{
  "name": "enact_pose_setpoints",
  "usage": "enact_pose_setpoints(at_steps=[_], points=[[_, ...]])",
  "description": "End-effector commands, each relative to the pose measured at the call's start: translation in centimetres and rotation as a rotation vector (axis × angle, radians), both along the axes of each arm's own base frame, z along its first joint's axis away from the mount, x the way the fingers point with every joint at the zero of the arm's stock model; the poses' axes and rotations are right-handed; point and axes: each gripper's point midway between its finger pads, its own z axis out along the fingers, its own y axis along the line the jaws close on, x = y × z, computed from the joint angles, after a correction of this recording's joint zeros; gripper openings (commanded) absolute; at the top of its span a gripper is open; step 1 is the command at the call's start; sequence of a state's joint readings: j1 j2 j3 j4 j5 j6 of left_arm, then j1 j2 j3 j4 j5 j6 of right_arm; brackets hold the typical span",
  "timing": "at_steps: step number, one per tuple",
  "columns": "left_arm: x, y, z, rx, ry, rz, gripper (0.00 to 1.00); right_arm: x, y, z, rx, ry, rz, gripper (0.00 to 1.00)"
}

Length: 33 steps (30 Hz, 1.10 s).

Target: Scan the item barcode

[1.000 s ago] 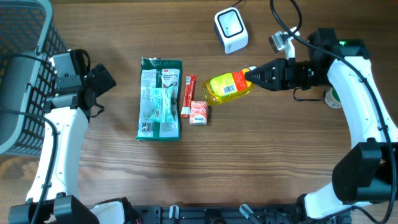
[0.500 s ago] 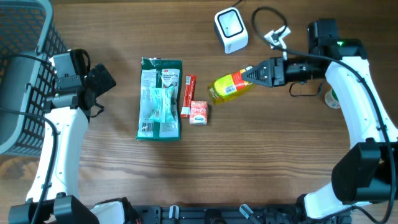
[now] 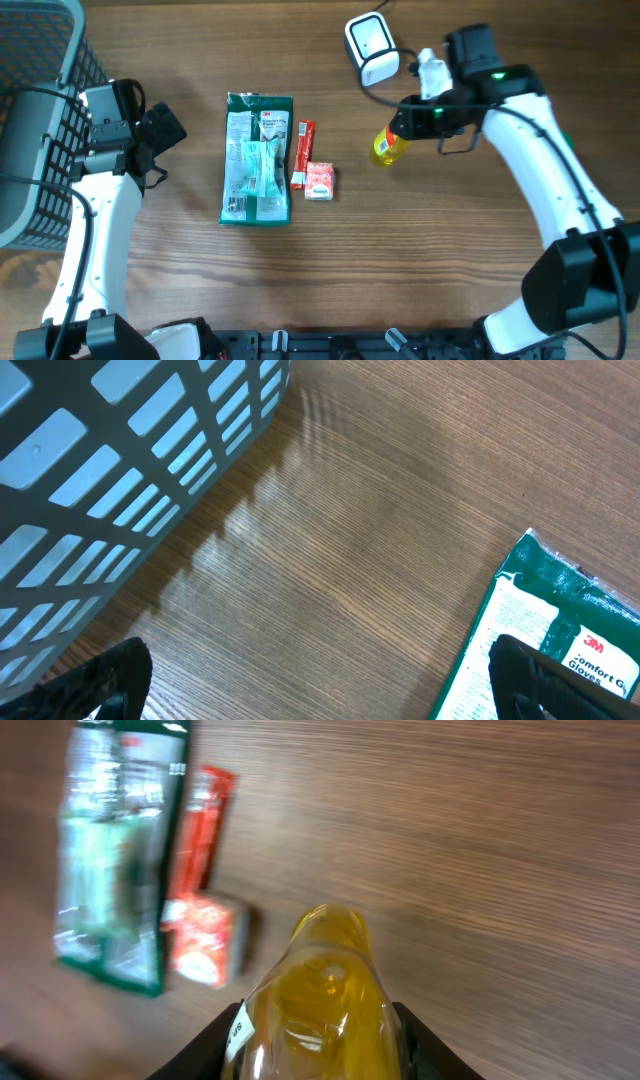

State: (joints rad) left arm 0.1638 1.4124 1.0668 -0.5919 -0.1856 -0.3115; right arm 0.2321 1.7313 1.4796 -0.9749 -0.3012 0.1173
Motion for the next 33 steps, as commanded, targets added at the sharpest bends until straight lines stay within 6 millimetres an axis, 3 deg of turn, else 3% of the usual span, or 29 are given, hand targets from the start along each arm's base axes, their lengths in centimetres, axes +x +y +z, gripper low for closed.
enact_pose_setpoints(at_steps=[1,4,8,15,19,22,29,33], points=[[0.3,0.1,0.7,0.008,-0.015,-0.011,1.00,0.7,-1.7,0.1,-0.238,-0.074,-0.184,0.27],[0.3,0.1,0.7,0.008,-0.015,-0.011,1.00,0.7,-1.6,0.3,-0.303,-0.108,-0.242,0.28],[0.3,0.1,0.7,0.008,-0.015,-0.011,1.00,1.1,0.0,0.1,-0.299,-0.157,-0.224,0.28],[0.3,0.1,0.7,0.008,-0.015,-0.011,1.00,1.3,0.8,-3.3,-0.274,-0.186,-0.220,0.28],[0.3,0.1,0.7,0.008,-0.015,-0.011,1.00,0.9,0.6,-4.6,-0.282,-0.181,-0.208,0.34],[0.3,0.1,0.7,0.008,-0.015,-0.011,1.00,0.9,0.6,-4.6,-0.282,-0.182,-0.208,0.44],[0.3,0.1,0.7,0.008,-0.015,-0.011,1.00,1.5,0.8,-4.3,-0.274,-0.208,-0.200,0.79],[0.3,0.1,0.7,0.008,-0.015,-0.011,1.00,2.3,1.2,-3.4,-0.271,-0.246,-0.172,0.85]])
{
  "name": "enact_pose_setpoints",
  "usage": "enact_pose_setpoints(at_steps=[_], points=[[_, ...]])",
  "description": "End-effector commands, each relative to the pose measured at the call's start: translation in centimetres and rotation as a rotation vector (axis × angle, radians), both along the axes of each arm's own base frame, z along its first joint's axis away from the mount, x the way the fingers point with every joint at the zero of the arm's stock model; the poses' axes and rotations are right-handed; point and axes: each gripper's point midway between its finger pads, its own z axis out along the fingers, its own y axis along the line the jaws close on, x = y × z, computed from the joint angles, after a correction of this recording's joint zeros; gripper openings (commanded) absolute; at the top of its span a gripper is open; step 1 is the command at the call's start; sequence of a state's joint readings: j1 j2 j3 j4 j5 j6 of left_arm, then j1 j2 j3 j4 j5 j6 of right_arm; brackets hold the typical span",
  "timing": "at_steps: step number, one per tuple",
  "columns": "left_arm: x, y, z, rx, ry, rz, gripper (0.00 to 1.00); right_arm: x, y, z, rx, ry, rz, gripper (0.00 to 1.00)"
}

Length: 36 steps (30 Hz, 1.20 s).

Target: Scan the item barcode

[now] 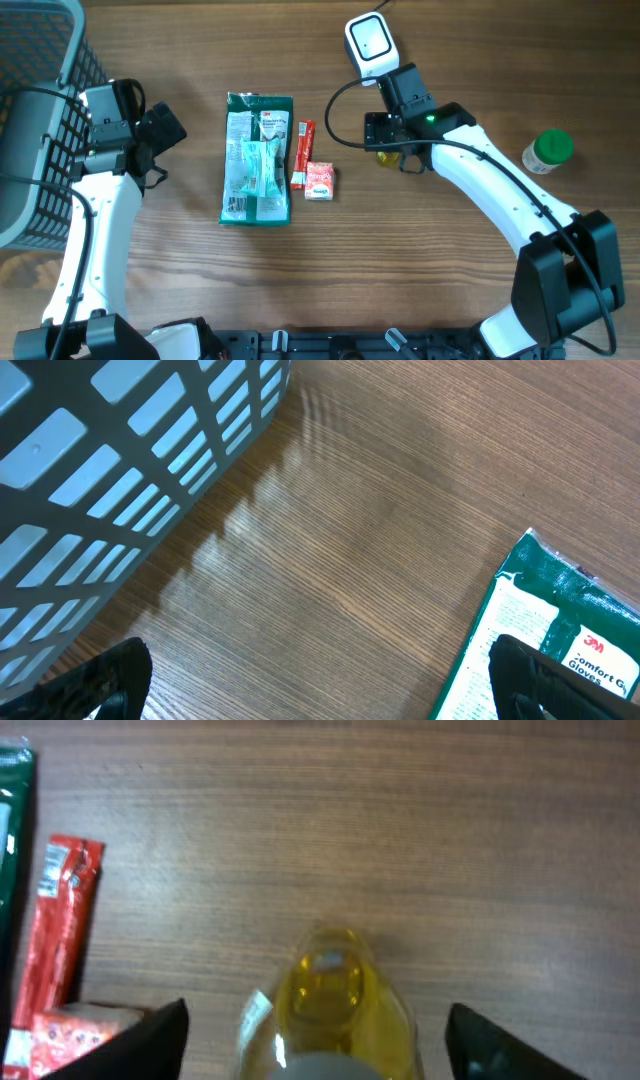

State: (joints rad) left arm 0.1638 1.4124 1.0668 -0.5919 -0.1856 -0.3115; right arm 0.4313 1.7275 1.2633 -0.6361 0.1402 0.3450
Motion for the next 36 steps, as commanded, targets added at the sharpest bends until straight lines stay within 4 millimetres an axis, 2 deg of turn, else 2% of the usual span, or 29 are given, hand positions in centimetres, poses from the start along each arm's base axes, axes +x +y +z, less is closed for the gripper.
enact_pose_setpoints(at_steps=[1,5,6,12,17,26,30,36], points=[[0.3,0.1,0.7,0.008,-0.015,-0.011,1.00,0.6,0.0,1.5,-0.014,-0.046,0.019,0.85],[0.3,0.1,0.7,0.008,-0.015,-0.011,1.00,0.9,0.1,2.0,-0.010,-0.056,0.019,0.86],[0.3,0.1,0.7,0.008,-0.015,-0.011,1.00,0.8,0.1,1.9,-0.012,-0.052,0.020,1.00],[0.3,0.1,0.7,0.008,-0.015,-0.011,1.00,0.9,-0.1,2.0,-0.045,-0.059,0.063,0.99],[0.3,0.1,0.7,0.008,-0.015,-0.011,1.00,1.1,0.0,2.1,-0.040,-0.067,0.059,0.79],[0.3,0.1,0.7,0.008,-0.015,-0.011,1.00,1.6,0.2,4.3,-0.021,-0.108,0.056,0.78],[0.3,0.1,0.7,0.008,-0.015,-0.011,1.00,1.2,0.1,3.8,-0.031,-0.087,0.058,0.70],[0.3,0.1,0.7,0.008,-0.015,-0.011,1.00,0.9,0.0,2.5,-0.043,-0.044,0.058,0.68]])
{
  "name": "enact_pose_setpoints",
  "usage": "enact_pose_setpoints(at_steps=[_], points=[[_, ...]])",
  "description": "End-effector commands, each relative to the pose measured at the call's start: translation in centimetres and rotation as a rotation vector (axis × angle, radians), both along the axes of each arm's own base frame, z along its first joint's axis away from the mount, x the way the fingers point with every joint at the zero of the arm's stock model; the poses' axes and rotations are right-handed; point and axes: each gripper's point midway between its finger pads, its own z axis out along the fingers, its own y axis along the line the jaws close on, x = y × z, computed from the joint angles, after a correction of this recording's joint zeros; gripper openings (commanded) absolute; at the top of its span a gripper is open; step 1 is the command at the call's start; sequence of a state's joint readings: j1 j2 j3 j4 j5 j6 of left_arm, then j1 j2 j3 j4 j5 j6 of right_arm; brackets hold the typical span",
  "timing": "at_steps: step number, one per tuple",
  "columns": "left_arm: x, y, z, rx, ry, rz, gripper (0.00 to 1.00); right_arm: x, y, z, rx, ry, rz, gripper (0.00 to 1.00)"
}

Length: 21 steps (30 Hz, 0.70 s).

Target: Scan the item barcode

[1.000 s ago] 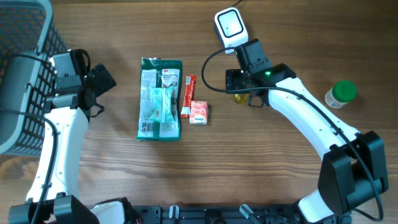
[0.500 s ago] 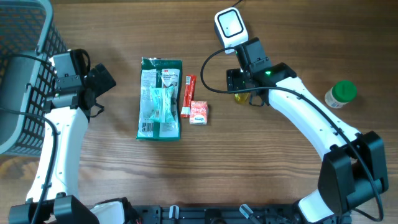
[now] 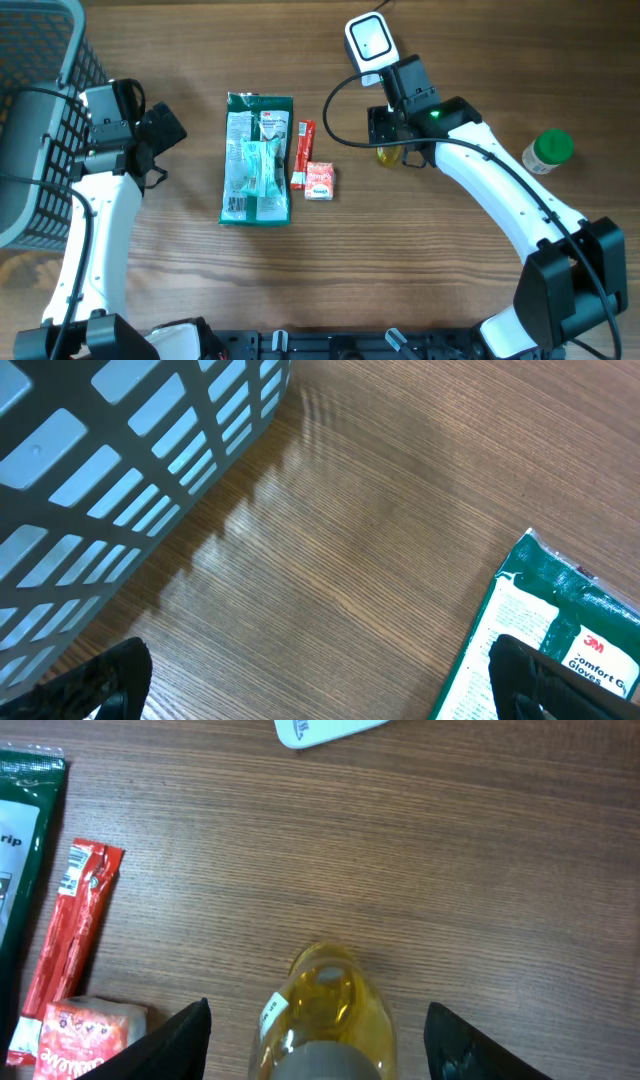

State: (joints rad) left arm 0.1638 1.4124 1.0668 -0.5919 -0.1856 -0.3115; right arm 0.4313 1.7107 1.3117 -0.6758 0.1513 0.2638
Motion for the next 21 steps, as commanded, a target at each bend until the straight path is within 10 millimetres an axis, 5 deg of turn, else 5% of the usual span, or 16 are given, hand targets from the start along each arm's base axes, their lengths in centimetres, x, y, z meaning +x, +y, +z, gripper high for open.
enact_pose_setpoints(at_steps=[1,21], points=[[0.3,0.1,0.7,0.008,-0.015,-0.011,1.00,0.3,0.1,0.3,-0.003,-0.004,-0.005,0.68],[0.3,0.1,0.7,0.008,-0.015,-0.011,1.00,-0.4,-0.3,-1.1,-0.018,0.038,-0.013,0.62]])
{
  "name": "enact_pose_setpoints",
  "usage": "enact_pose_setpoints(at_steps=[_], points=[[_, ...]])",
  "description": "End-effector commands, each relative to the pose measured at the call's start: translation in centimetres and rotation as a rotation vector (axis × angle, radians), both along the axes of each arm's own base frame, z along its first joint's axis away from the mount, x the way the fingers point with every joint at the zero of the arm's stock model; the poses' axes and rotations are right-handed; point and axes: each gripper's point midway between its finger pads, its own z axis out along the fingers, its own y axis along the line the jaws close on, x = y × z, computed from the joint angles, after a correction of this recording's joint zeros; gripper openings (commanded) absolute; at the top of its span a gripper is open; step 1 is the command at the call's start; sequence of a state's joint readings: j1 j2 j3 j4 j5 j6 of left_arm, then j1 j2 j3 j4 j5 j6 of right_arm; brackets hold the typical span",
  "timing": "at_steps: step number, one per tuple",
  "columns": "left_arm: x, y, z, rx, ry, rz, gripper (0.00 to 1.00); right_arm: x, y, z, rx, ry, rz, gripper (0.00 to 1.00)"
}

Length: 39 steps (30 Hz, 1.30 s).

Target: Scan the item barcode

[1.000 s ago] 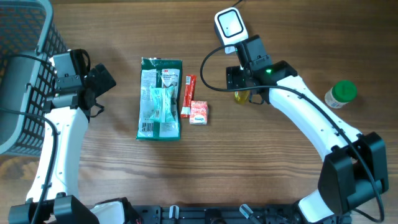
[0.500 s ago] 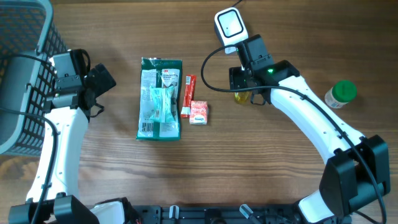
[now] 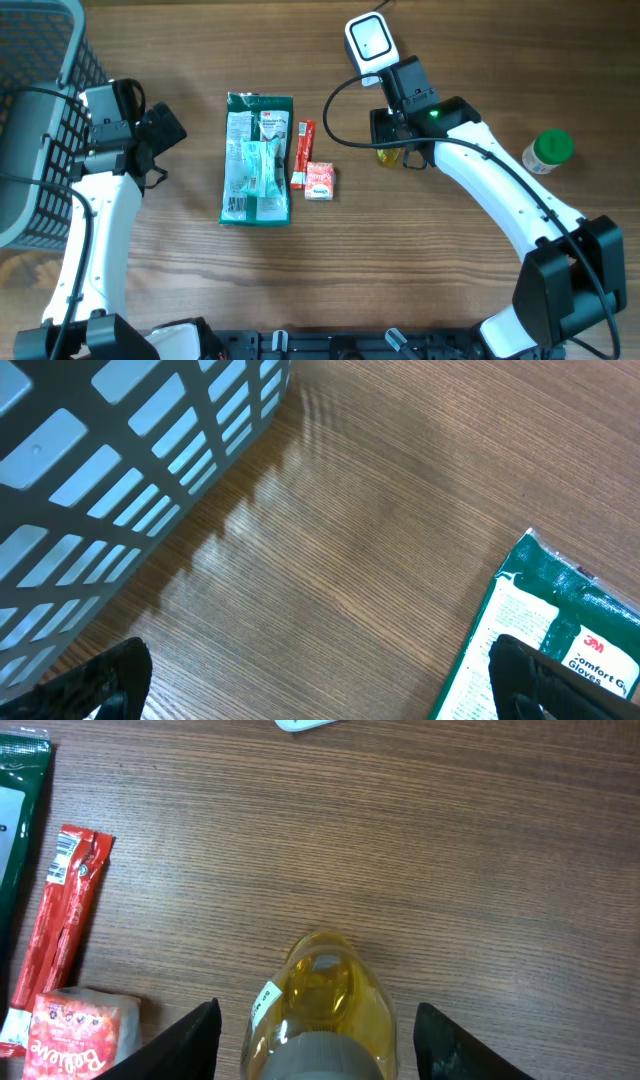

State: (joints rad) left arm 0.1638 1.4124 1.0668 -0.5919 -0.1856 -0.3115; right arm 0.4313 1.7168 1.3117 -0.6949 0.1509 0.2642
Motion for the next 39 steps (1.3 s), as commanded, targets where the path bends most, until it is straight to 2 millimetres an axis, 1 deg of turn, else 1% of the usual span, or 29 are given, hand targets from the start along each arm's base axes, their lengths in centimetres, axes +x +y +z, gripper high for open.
enact_pose_setpoints(at_steps=[1,5,8,10,15,23,29,30,31,34,35,37,39], points=[[0.3,0.1,0.7,0.008,-0.015,-0.011,1.00,-0.1,-0.2,-0.8,-0.009,0.015,-0.012,0.62],[0.3,0.1,0.7,0.008,-0.015,-0.011,1.00,0.5,0.1,-0.6,-0.002,-0.010,-0.003,0.61],[0.3,0.1,0.7,0.008,-0.015,-0.011,1.00,0.5,0.1,-0.5,0.000,-0.013,-0.005,0.56],[0.3,0.1,0.7,0.008,-0.015,-0.011,1.00,0.5,0.1,-0.5,0.000,-0.011,-0.005,0.51],[0.3,0.1,0.7,0.008,-0.015,-0.011,1.00,0.0,-0.2,-0.9,-0.012,0.013,-0.005,0.51],[0.3,0.1,0.7,0.008,-0.015,-0.011,1.00,-0.2,-0.2,-1.1,-0.017,0.023,-0.005,0.52],[0.3,0.1,0.7,0.008,-0.015,-0.011,1.00,-0.1,-0.2,-2.4,-0.029,0.046,-0.005,0.53],[0.3,0.1,0.7,0.008,-0.015,-0.011,1.00,0.1,-0.2,-2.3,-0.029,0.041,-0.005,0.53],[0.3,0.1,0.7,0.008,-0.015,-0.011,1.00,0.2,-0.1,-2.2,-0.024,0.033,-0.006,0.52],[0.3,0.1,0.7,0.008,-0.015,-0.011,1.00,0.5,0.0,-1.6,-0.015,0.013,-0.006,0.40],[0.3,0.1,0.7,0.008,-0.015,-0.011,1.00,0.6,0.1,-1.1,-0.010,0.002,-0.006,0.38],[0.3,0.1,0.7,0.008,-0.015,-0.011,1.00,0.7,0.1,0.1,0.004,-0.027,-0.007,0.36],[0.3,0.1,0.7,0.008,-0.015,-0.011,1.00,0.7,0.2,2.5,0.039,-0.077,-0.019,0.33]])
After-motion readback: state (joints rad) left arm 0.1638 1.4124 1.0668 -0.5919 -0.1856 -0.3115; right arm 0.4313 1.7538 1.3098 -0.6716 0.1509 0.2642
